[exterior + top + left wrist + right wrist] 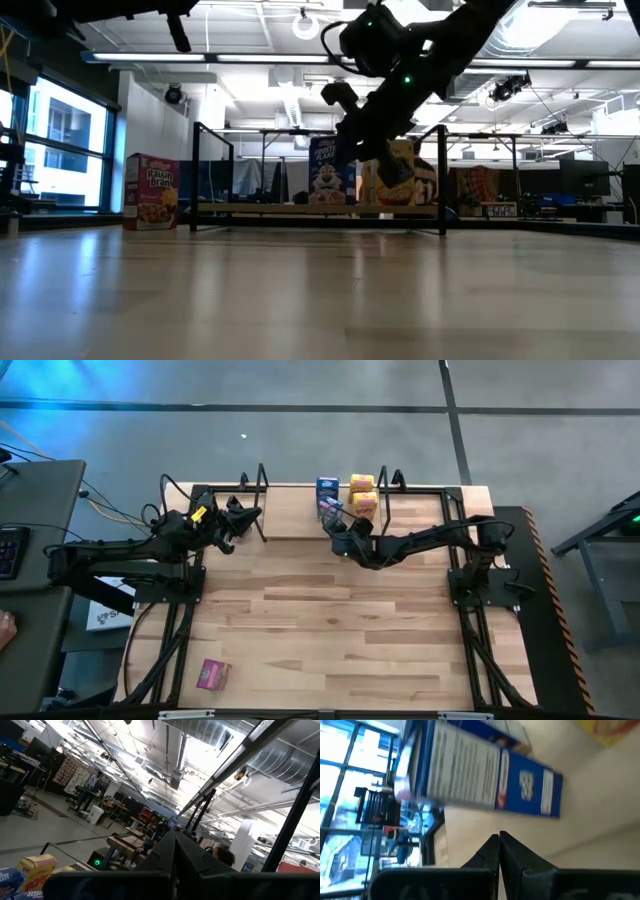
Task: Stack cereal on shelf
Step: Put the blue cereal box on the shelf aligned with the other blue cereal box, then put the top purple cereal box on the shelf
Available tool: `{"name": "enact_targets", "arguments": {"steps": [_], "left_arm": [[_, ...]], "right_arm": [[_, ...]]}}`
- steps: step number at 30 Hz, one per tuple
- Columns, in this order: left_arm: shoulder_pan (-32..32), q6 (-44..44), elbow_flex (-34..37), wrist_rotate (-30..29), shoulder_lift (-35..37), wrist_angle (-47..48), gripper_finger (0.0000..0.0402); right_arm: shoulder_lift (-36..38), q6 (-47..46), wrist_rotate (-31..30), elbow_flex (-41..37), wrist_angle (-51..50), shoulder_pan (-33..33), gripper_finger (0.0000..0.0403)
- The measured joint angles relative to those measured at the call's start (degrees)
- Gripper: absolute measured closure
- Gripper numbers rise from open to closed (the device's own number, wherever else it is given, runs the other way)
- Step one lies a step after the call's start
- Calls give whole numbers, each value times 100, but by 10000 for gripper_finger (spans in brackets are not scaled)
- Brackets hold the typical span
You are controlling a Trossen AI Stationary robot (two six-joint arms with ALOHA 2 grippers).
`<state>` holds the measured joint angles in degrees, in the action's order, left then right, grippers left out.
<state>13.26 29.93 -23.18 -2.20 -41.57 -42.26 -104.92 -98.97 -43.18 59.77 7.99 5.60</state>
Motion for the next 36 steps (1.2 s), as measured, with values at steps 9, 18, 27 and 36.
{"name": "enact_targets", "arguments": {"steps": [9,18,27,36], "left_arm": [[1,-4,0,0,-1,13,401],[0,-13,0,-5,-1,17,401],[1,-13,0,-10,0,23,401],[1,-14,0,20,1,64,401]], "right_arm": [[0,239,77,0,2,301,403],[0,372,161,0,3,505,403],[64,822,666,2,-52,413,403],[1276,2677,1439,7,-2864,-449,403]]}}
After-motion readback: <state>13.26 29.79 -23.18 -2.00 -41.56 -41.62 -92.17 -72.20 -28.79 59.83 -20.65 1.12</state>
